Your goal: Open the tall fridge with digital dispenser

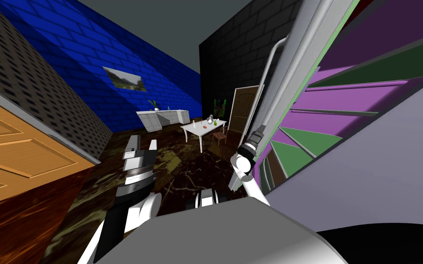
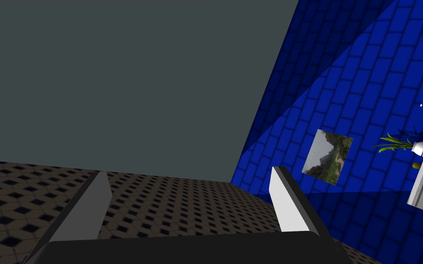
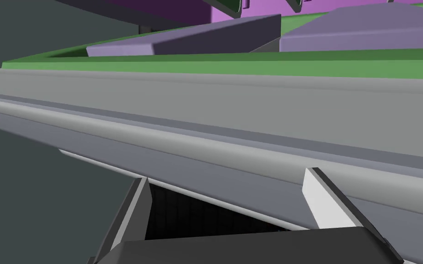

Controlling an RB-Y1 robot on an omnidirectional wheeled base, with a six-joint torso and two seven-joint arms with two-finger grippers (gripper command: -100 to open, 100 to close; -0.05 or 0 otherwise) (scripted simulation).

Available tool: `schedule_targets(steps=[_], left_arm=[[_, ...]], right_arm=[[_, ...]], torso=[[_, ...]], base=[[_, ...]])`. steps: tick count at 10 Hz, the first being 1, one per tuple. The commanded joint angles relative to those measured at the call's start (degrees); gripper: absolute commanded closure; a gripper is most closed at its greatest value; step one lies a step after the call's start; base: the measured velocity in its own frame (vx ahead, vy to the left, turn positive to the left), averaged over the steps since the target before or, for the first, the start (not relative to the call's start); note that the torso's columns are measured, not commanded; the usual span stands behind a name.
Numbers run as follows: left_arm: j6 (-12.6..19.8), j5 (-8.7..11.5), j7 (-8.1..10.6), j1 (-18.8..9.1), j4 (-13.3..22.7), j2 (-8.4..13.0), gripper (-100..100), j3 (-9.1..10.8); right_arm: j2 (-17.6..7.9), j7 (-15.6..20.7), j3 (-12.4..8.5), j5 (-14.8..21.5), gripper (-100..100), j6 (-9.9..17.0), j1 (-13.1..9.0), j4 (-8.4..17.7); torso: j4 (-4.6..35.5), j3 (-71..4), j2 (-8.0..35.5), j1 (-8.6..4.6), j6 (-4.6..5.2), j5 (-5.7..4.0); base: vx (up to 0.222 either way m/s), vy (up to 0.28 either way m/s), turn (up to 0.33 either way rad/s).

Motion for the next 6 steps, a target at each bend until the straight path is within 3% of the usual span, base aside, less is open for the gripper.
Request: schedule_targets(steps=[1,3,6], left_arm=[[0.0,0.0,0.00,0.0,0.0,0.0,0,0.00],[0.0,0.0,0.00,0.0,0.0,0.0,0,0.00],[0.0,0.0,0.00,0.0,0.0,0.0,0,0.00]], right_arm=[[-1.5,4.0,-0.4,-2.4,-100,-3.2,-4.5,-2.7],[-1.8,5.6,-0.4,-3.4,-100,-4.5,-6.8,-3.6],[-2.4,10.1,-0.6,-6.4,-100,-8.0,-11.9,-6.1]], torso=[[0.1,0.0,0.0,-0.01,0.03,0.06],[-0.1,0.0,0.0,0.12,-0.08,-0.08],[-0.1,0.1,0.0,0.30,-0.11,-0.05]], base=[[0.032,-0.007,0.032],[0.031,-0.018,0.023],[0.015,-0.012,0.022]])
